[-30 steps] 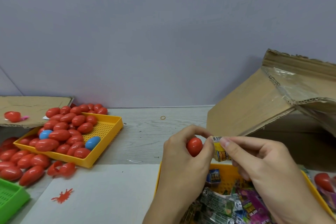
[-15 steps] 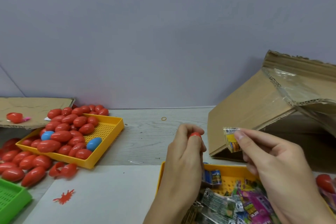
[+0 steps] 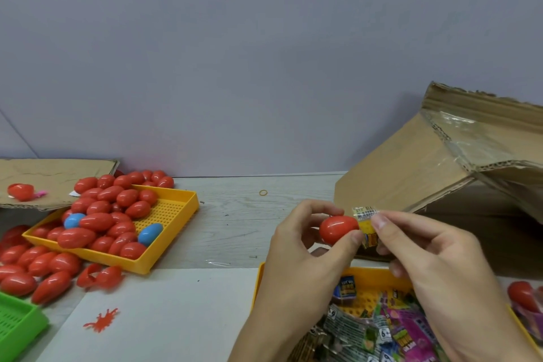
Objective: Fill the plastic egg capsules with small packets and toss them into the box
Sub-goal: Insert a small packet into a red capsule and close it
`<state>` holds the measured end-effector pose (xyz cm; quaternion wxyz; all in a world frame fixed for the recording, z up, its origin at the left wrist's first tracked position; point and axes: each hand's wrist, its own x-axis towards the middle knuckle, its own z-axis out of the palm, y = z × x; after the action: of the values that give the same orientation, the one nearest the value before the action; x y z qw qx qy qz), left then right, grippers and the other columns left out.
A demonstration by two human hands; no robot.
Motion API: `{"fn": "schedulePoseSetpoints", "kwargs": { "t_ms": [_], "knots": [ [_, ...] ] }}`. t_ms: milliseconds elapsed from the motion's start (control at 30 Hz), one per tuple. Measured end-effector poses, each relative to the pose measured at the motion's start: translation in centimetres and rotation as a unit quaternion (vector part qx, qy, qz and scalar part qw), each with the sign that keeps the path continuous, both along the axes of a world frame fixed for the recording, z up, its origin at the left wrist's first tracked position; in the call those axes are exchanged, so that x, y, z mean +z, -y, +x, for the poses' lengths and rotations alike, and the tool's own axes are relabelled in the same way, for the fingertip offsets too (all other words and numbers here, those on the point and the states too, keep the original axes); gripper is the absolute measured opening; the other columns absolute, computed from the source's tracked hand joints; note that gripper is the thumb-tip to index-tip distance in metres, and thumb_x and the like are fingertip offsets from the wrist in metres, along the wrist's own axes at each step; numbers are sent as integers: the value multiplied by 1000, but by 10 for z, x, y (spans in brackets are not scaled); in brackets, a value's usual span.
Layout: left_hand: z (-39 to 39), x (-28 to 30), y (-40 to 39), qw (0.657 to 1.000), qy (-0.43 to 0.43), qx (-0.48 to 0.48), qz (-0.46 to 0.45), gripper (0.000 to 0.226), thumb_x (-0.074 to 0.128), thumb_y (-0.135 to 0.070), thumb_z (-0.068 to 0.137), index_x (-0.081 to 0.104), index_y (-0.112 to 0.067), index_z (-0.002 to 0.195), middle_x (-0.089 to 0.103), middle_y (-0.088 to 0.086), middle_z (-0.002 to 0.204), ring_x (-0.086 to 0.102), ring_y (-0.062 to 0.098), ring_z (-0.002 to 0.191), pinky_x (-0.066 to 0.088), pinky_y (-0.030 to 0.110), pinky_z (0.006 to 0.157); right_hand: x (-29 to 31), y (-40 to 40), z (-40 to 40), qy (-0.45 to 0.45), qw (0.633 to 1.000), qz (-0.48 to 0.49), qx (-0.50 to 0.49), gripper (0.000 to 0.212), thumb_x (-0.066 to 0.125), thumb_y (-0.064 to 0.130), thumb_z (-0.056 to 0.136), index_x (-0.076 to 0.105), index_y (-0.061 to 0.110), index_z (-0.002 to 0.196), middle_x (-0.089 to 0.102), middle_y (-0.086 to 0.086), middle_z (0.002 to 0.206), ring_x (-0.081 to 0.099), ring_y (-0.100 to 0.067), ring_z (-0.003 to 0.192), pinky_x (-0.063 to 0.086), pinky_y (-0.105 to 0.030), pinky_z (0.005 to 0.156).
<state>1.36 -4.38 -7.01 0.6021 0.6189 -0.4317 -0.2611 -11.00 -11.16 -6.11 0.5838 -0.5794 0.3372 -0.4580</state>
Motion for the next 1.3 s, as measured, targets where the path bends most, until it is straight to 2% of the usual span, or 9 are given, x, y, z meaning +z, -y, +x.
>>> {"fn": "schedulePoseSetpoints", "kwargs": {
  "t_ms": [100,200,333,433,667,800,1000,1133,1300],
  "knots": [
    [1,2,0,1000,-14,-14,-13,14,67,-16,92,68,-30,96,69,-3,96,70,16,88,60,30,75,1,0,0,1,1000,-3,-3,17,67,46,61,75,51,75,73,12,69,62,5,57,43,-19,63],
    [2,0,0,1000,-14,-13,-11,21,66,-7,91,65,-26,100,69,-4,101,69,15,96,60,36,82,0,0,-1,-4,1000,-9,-15,16,68,43,63,74,52,74,74,12,70,63,6,57,44,-16,61],
    [2,-2,0,1000,-12,-20,-9,27,71,-3,85,63,-22,102,69,-4,100,69,8,93,55,17,72,-5,4,-2,-8,999,-22,-27,8,75,27,73,78,34,69,73,11,65,63,6,57,45,-8,49],
    [3,-3,1,1000,-9,-16,-15,23,74,-5,84,67,-22,98,71,-6,96,69,6,92,53,14,70,-7,5,-2,-21,999,-33,-33,10,75,21,77,77,30,72,72,11,63,63,6,57,43,-5,50],
    [3,-4,2,1000,-19,-16,-8,17,76,-26,81,73,-26,97,75,-4,96,71,16,95,58,37,88,-8,5,-3,-26,998,-39,-35,12,75,25,75,79,36,74,75,12,71,65,6,63,48,-10,53],
    [2,-3,3,1000,-13,-9,-3,18,70,-36,73,74,-31,91,75,-4,89,72,17,80,60,30,77,-8,4,-3,-35,998,-47,-34,24,75,25,77,74,49,81,75,14,74,66,6,67,50,-14,59],
    [2,-3,2,1000,-9,-5,11,15,73,-31,77,75,-27,91,75,-3,88,71,16,82,60,38,81,-8,4,-4,-49,998,-26,-25,10,76,24,77,78,32,72,76,13,75,68,4,71,46,-22,66],
    [3,-4,1,1000,-11,-3,20,12,75,-24,82,76,-28,93,75,-5,90,72,15,83,61,35,80,-8,4,-4,-51,998,-21,-21,10,76,22,77,77,31,73,76,13,76,69,3,74,47,-23,67],
    [2,-3,1,1000,-7,4,19,23,74,-34,73,76,-28,95,75,-6,91,72,11,85,61,37,80,-10,5,-4,-53,998,-14,-23,12,76,23,76,78,34,70,76,12,77,70,1,74,50,-26,69]
  ]
}}
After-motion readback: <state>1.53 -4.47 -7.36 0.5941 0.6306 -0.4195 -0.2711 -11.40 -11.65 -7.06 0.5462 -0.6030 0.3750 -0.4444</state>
